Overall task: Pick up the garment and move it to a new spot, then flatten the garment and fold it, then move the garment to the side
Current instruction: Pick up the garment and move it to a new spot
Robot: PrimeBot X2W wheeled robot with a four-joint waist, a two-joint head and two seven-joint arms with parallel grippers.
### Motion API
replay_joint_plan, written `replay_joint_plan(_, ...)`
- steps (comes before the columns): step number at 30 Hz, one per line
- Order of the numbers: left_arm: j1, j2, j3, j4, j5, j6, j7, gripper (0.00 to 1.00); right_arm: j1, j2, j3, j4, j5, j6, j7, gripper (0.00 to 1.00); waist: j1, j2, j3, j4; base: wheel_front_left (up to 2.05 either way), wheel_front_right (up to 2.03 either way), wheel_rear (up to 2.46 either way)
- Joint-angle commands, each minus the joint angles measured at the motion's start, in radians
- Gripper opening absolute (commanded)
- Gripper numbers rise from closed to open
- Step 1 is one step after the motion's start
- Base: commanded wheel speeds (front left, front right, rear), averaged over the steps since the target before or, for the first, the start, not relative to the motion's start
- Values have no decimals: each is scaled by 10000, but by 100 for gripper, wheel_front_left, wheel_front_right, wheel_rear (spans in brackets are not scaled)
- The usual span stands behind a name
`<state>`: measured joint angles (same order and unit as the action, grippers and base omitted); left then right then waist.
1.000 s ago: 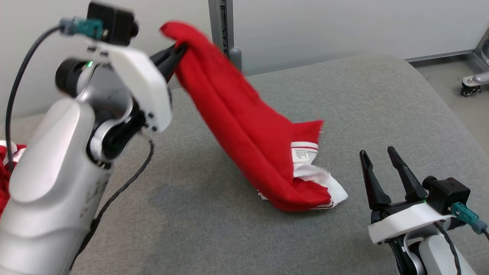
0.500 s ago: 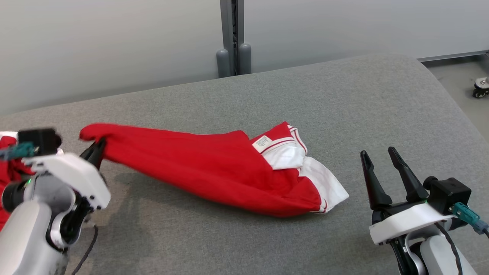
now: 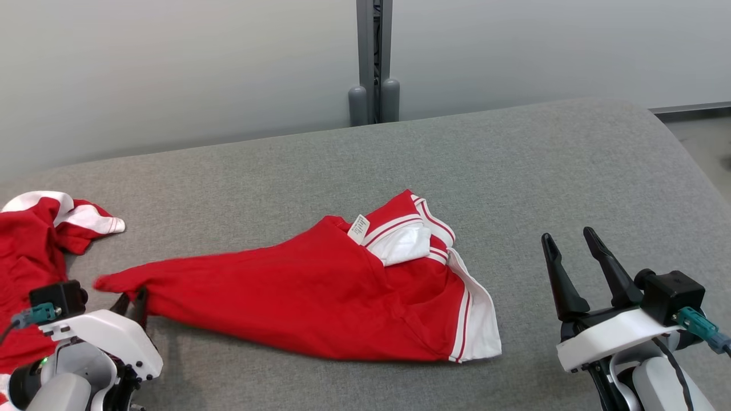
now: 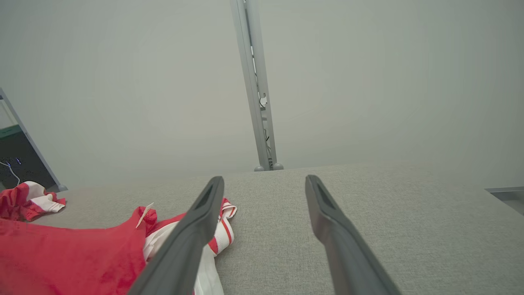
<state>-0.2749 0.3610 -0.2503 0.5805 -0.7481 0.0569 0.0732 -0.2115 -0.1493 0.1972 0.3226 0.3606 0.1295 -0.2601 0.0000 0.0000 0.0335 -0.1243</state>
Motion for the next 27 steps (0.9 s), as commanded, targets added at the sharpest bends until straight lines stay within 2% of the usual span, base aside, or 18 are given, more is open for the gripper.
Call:
replay_joint_plan(1, -91, -30, -56, 107, 112, -49, -152, 100, 125, -72, -28, 4, 0, 23, -33, 100, 0, 0, -27, 43, 0, 0, 0)
replay_joint_plan(9, -276, 42, -213, 33, 463, -1, -733, 100, 149, -121, -35, -15, 14, 23, -33, 100, 0, 0, -101, 149, 0, 0, 0)
replay_joint_plan(13, -186, 186, -274, -636, 695, 186, -971, 100, 174, -157, -51, -13, 16, 23, -33, 100, 0, 0, -180, 185, 0, 0, 0)
replay_joint_plan(22, 792, 140, -294, -3050, 1245, 1193, -1719, 100, 372, -125, -203, -294, 28, 23, -33, 100, 0, 0, -258, 203, 0, 0, 0)
replay_joint_plan(27, 1483, 1, -302, -3996, 1469, 1567, -2279, 100, 533, -107, -419, -556, 31, 23, -33, 100, 0, 0, -241, 239, 0, 0, 0)
